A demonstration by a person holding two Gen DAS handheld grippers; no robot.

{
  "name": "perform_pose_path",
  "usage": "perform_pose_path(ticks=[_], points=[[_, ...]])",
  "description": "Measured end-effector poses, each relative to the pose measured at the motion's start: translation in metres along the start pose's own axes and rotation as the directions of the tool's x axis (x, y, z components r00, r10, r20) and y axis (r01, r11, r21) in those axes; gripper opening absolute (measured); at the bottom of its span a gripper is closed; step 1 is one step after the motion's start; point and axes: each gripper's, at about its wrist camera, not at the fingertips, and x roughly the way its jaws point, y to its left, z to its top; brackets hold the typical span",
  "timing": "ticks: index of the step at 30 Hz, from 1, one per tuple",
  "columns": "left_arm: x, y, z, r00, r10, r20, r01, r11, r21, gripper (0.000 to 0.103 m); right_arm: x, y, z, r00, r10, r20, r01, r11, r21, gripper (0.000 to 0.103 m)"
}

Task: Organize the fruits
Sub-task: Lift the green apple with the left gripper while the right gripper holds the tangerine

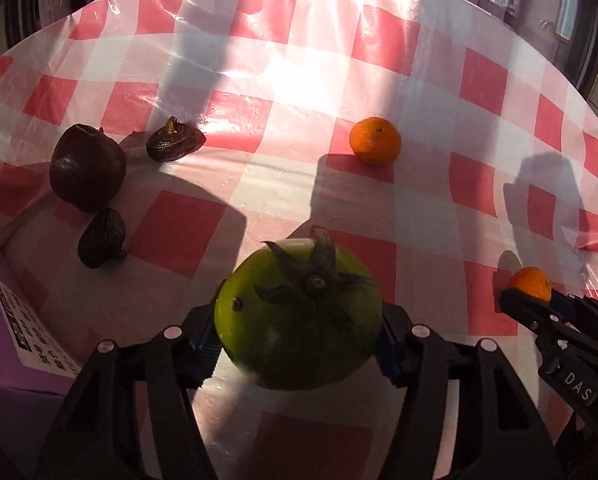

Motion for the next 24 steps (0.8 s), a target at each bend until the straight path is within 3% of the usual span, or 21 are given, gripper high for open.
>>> perform_pose_path(ticks=[4,9,16,24], points=[[-0.028,-0.003,-0.033,0.994,-0.097,-0.048,0.099,0.995,0.024,0.062,-0.026,0.005,-0.029,1.000,-0.023,-0.018,0.023,1.000,0.002,0.036],[-0.061,-0.007,-0.074,0.984,-0.161,-0.079,0.167,0.984,0.065,0.062,-0.060,0.016,-0.070,1.000,-0.021,-0.004,0.021,1.000,0.023,0.036],[-0.093,-0.007,-0.114,0.977,-0.196,-0.080,0.205,0.971,0.125,0.062,-0.093,0.028,-0.116,1.000,-0.009,0.017,0.008,0.998,0.068,0.036],[-0.125,-0.003,-0.134,0.967,-0.245,-0.067,0.252,0.956,0.150,0.062,-0.123,0.046,-0.134,0.999,-0.021,0.034,0.020,0.999,0.043,0.036]])
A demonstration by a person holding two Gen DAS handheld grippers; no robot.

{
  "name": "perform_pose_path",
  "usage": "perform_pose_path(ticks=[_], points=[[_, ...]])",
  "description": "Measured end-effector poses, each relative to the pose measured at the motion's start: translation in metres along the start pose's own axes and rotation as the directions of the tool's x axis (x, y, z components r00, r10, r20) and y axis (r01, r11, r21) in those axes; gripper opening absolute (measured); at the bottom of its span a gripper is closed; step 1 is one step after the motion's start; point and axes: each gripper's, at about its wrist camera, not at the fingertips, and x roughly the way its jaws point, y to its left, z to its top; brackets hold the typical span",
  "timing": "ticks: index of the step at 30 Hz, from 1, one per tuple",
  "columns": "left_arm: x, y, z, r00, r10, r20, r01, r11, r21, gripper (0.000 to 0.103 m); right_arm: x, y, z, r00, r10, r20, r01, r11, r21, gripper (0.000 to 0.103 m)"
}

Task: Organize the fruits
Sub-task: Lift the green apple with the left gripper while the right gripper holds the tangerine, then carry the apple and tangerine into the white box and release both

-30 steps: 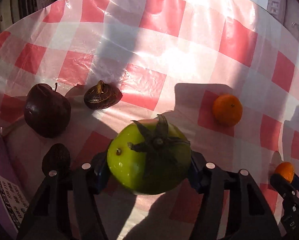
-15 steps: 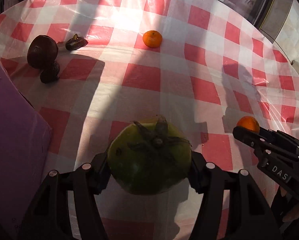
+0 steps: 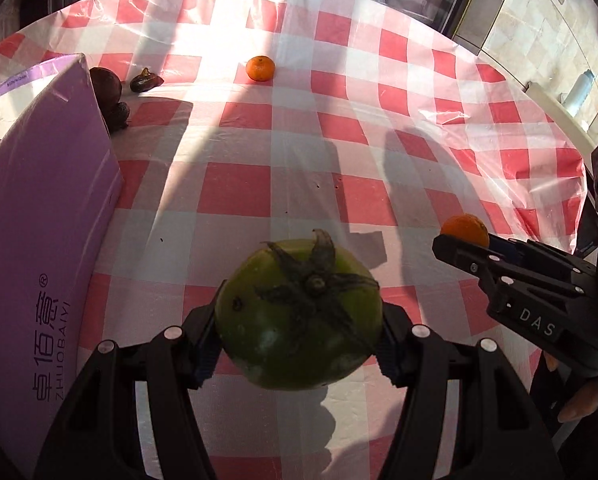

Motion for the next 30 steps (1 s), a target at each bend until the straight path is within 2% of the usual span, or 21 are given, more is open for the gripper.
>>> perform_pose_path(ticks=[10,16,21,24,26,30], points=[[-0.077,0.004,0.002,0.991,-0.027,0.135,0.023,0.999,0.029,0.062,-0.051,0.051,0.019,0.996,-0.001,0.088,0.011,0.994,-0.112,0.036],[-0.130,0.035,0.007,0.977,0.009,0.211,-0.013,1.000,0.017,0.062,-0.074,0.105,0.042,0.986,0.068,0.150,-0.038,0.980,-0.193,0.036],[-0.157,0.080,0.010,0.971,0.092,0.220,-0.093,0.996,-0.007,0.062,-0.076,0.167,0.054,0.979,0.137,0.149,-0.086,0.948,-0.306,0.036],[-0.166,0.114,0.011,0.971,0.128,0.202,-0.123,0.992,-0.037,0.062,-0.072,0.208,0.058,0.974,0.179,0.136,-0.119,0.923,-0.367,0.036],[-0.170,0.136,0.010,0.966,0.176,0.190,-0.169,0.984,-0.055,0.062,-0.067,0.232,0.057,0.974,0.192,0.124,-0.127,0.905,-0.406,0.036],[-0.172,0.182,0.008,0.961,0.235,0.144,-0.222,0.970,-0.100,0.062,-0.051,0.267,0.057,0.973,0.214,0.084,-0.153,0.877,-0.455,0.036]])
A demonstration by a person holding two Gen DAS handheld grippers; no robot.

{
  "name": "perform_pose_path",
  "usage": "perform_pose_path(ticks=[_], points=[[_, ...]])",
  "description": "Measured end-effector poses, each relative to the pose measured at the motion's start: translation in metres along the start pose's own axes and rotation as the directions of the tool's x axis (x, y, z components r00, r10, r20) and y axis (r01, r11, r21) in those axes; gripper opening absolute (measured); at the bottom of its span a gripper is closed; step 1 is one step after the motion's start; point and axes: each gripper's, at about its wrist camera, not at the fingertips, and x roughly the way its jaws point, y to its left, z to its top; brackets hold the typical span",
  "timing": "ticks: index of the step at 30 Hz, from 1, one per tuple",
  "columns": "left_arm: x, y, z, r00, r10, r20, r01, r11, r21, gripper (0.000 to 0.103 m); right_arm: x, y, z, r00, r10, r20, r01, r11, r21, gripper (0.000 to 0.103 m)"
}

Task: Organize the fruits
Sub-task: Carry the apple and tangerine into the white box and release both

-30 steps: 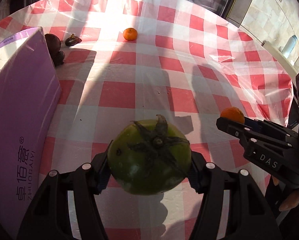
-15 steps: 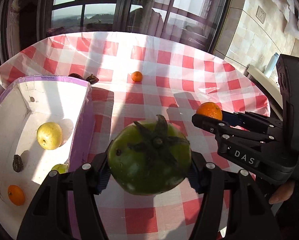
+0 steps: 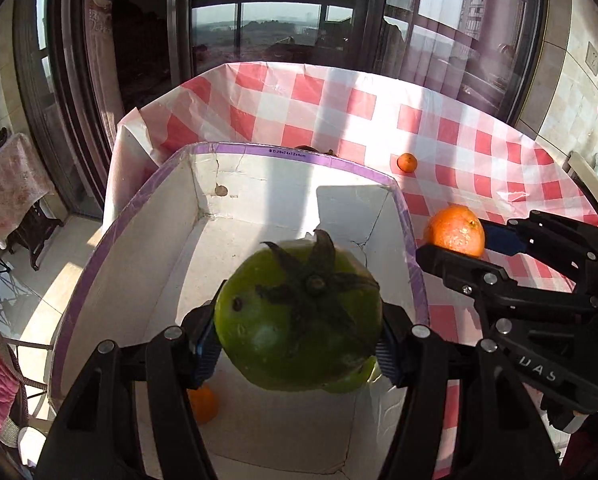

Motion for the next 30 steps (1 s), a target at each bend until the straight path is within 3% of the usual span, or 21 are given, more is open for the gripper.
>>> perform_pose_path(ticks=[3,7,11,13,16,20,23,27,30], points=[[0.011,0.033,0.002,0.999,0.029,-0.045,-0.031,0.999,-0.036,0.062,0.014,0.021,0.008,1.000,0.000,-0.015,0.000,0.998,-0.056,0.036],[0.039,0.060,0.006,0.986,0.042,-0.162,-0.050,0.998,-0.046,0.062,0.046,0.033,0.026,0.996,-0.046,-0.075,0.036,0.992,-0.124,0.036],[0.060,0.055,-0.002,0.965,-0.013,-0.261,0.014,1.000,0.000,0.062,0.091,0.020,0.050,0.979,-0.079,-0.187,0.055,0.990,-0.128,0.036],[0.060,0.043,-0.006,0.959,-0.033,-0.283,0.052,0.997,0.059,0.062,0.114,0.010,0.060,0.964,-0.046,-0.261,0.028,0.997,-0.072,0.036],[0.065,0.028,-0.013,0.929,-0.086,-0.361,0.140,0.982,0.125,0.062,0.153,0.002,0.069,0.933,-0.049,-0.357,0.038,0.999,-0.037,0.036],[0.079,0.008,-0.030,0.892,-0.029,-0.450,0.159,0.954,0.253,0.062,0.191,0.012,0.075,0.893,-0.082,-0.442,0.050,0.995,-0.083,0.036],[0.080,-0.001,-0.036,0.881,-0.010,-0.473,0.178,0.934,0.311,0.062,0.208,0.020,0.080,0.874,-0.112,-0.473,0.056,0.990,-0.132,0.036],[0.087,-0.009,-0.041,0.858,0.030,-0.512,0.180,0.917,0.355,0.062,0.228,0.026,0.078,0.842,-0.174,-0.510,0.083,0.977,-0.197,0.037],[0.092,-0.011,-0.045,0.833,0.047,-0.551,0.191,0.910,0.367,0.063,0.239,0.030,0.071,0.822,-0.171,-0.543,0.064,0.975,-0.211,0.037]])
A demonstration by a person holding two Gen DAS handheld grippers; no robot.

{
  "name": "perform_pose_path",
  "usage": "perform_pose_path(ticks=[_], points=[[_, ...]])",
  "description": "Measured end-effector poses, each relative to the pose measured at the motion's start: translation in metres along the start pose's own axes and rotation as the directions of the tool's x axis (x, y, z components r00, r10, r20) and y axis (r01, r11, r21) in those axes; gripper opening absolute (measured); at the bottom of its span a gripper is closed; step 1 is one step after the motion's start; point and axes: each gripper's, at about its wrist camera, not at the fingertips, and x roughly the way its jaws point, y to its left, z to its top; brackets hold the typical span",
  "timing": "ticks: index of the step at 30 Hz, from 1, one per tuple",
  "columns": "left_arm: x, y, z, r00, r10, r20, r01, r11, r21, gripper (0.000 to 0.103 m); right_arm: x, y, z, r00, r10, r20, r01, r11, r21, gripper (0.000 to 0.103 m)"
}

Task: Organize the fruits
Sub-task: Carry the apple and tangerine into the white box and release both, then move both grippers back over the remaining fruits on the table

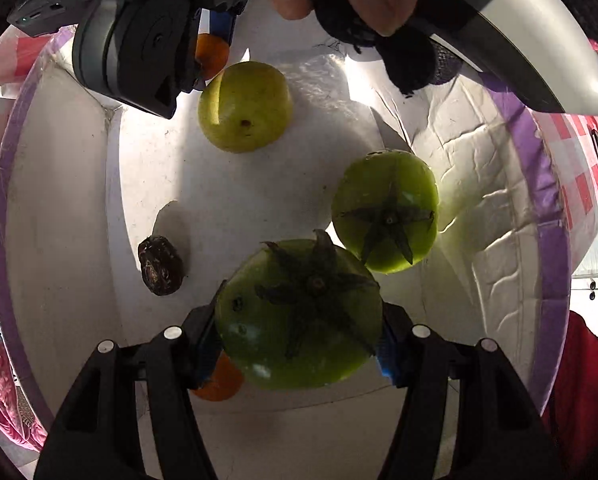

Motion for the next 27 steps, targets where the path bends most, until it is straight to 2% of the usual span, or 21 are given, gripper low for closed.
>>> perform_pose_path(ticks=[4,6,7,8,9,11,14,17,19,22,26,27], points=[[0.007,0.004,-0.001,0.998,-0.015,-0.054,0.014,1.000,-0.018,0.063,0.005,0.005,-0.002,1.000,0.006,-0.011,-0.006,1.000,-0.005,0.038],[0.009,0.007,-0.003,0.997,-0.028,-0.077,0.025,0.999,-0.032,0.066,0.007,0.005,-0.004,1.000,0.012,-0.021,-0.012,1.000,0.001,0.056],[0.008,0.007,-0.004,0.997,-0.028,-0.074,0.025,0.999,-0.036,0.070,0.006,0.005,-0.005,1.000,0.008,-0.015,-0.008,1.000,0.003,0.073],[0.006,0.009,-0.005,0.997,-0.028,-0.069,0.025,0.999,-0.047,0.079,0.004,0.005,-0.006,1.000,0.006,-0.003,-0.006,1.000,0.005,0.077],[0.004,0.010,-0.007,0.997,-0.027,-0.068,0.023,0.998,-0.058,0.084,0.001,0.005,-0.008,1.000,0.013,0.005,-0.014,1.000,0.007,0.077],[0.001,0.010,-0.013,0.997,-0.021,-0.069,0.017,0.998,-0.058,0.084,-0.008,0.002,-0.012,0.999,0.036,0.033,-0.037,0.999,0.030,0.079],[0.001,0.007,-0.026,0.995,0.014,-0.104,-0.017,0.999,-0.031,0.084,-0.029,-0.006,-0.022,0.989,0.085,0.122,-0.096,0.991,0.089,0.084],[-0.006,-0.002,-0.041,0.996,0.014,-0.084,-0.012,1.000,0.020,0.084,-0.047,-0.015,-0.038,0.967,0.157,0.200,-0.184,0.975,0.126,0.086],[-0.013,-0.002,-0.049,0.999,0.017,-0.045,-0.017,1.000,0.003,0.084,-0.058,-0.022,-0.049,0.948,0.182,0.261,-0.228,0.961,0.155,0.086],[-0.015,-0.002,-0.059,0.998,-0.027,-0.057,0.026,0.999,-0.019,0.084,-0.070,-0.030,-0.066,0.907,0.249,0.339,-0.324,0.927,0.188,0.087],[-0.024,0.002,-0.069,0.999,-0.003,-0.045,0.001,0.998,-0.060,0.084,-0.093,-0.009,-0.073,0.839,0.325,0.437,-0.408,0.906,0.111,0.087],[-0.028,0.004,-0.069,0.999,0.014,-0.037,-0.017,0.997,-0.081,0.084,-0.102,-0.004,-0.075,0.815,0.343,0.467,-0.426,0.901,0.082,0.087]])
